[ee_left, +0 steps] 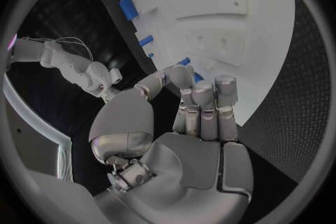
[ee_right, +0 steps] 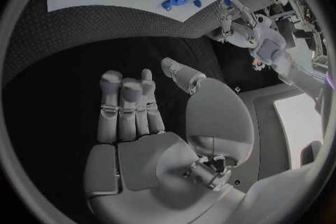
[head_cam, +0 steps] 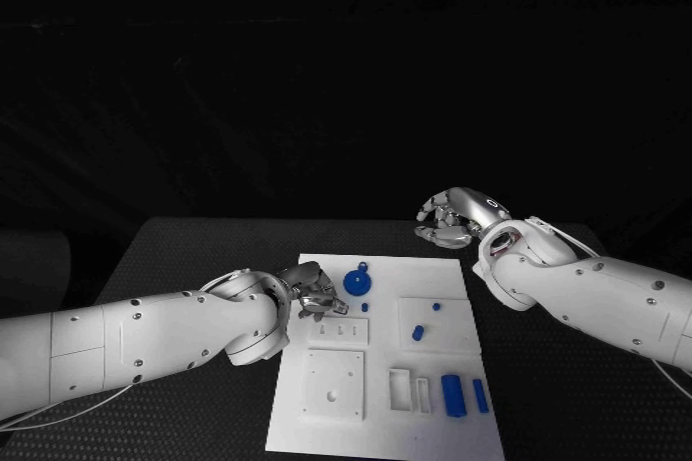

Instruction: Assemble the parts on the task board

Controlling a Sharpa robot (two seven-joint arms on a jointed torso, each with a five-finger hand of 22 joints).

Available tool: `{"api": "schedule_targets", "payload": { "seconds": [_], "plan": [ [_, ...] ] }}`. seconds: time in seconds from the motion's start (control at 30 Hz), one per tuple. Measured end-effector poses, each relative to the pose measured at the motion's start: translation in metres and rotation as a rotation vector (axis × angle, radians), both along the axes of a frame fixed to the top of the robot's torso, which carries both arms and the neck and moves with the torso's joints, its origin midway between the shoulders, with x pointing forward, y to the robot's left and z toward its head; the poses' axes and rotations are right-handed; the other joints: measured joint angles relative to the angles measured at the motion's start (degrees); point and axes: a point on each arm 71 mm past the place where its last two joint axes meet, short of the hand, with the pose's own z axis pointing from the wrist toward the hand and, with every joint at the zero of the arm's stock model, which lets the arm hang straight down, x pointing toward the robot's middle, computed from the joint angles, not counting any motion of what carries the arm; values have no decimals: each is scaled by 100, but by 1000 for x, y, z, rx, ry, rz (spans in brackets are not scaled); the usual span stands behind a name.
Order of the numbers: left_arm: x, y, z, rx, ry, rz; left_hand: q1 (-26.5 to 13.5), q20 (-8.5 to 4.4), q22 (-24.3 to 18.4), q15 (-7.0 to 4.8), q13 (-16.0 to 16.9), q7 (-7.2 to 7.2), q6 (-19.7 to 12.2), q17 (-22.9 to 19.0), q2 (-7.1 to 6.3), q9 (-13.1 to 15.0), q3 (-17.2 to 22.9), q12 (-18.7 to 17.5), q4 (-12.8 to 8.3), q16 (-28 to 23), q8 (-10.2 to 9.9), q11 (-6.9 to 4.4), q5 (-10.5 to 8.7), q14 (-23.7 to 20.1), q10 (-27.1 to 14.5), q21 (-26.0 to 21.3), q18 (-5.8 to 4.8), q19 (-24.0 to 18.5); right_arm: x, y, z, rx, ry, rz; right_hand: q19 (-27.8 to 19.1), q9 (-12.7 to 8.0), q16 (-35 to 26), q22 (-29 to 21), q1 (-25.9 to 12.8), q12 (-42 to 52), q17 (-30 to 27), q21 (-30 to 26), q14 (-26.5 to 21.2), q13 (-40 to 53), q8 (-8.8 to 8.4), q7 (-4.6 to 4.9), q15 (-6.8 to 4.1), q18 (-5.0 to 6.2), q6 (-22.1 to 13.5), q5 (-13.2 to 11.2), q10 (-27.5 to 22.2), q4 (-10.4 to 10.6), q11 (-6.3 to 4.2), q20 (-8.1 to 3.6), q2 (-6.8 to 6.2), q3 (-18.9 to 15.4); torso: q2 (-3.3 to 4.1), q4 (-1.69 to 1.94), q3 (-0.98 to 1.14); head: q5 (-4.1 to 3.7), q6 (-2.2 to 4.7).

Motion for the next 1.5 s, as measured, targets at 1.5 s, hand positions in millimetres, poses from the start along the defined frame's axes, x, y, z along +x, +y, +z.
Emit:
{"api": "schedule_targets", "payload": {
  "seconds": [1.5],
  "plan": [
    [-3, -9, -18, 160, 15, -67, -615, 1, 56, -7, 393, 0, 0, -275, 360, 257, 22, 1161, -391, 749, 313, -34, 1477, -6, 21, 119, 0, -1, 5, 3, -2, 22, 21, -14, -42, 2, -50, 7, 0, 1, 8, -65, -29, -68, 0, -2, -8, 34, 3, 373, -59, 0, 20, 3, 0, -95, 12, 1, -9, 42, -88]
  ]
}}
